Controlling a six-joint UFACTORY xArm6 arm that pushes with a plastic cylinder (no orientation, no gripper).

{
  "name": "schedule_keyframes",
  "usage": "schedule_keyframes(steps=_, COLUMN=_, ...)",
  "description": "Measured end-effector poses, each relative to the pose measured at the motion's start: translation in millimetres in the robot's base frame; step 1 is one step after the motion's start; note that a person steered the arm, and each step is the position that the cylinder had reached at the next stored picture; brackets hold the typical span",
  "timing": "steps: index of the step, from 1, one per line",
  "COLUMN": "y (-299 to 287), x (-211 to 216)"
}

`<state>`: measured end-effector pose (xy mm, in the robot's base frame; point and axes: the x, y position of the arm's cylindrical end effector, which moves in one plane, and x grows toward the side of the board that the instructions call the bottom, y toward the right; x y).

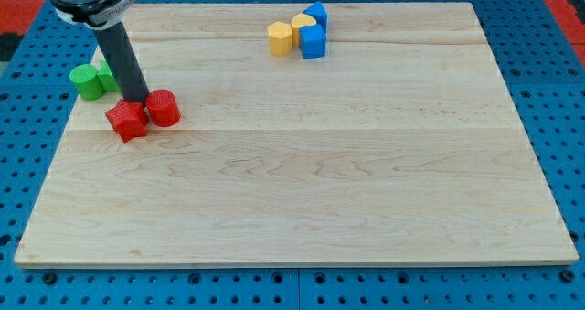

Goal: Push the red circle slightly down

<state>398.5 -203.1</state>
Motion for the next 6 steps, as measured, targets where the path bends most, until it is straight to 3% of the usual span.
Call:
schedule_keyframes(steps=3, y=4, x=-27)
schedule_keyframes(steps=6, y=34, x=-11)
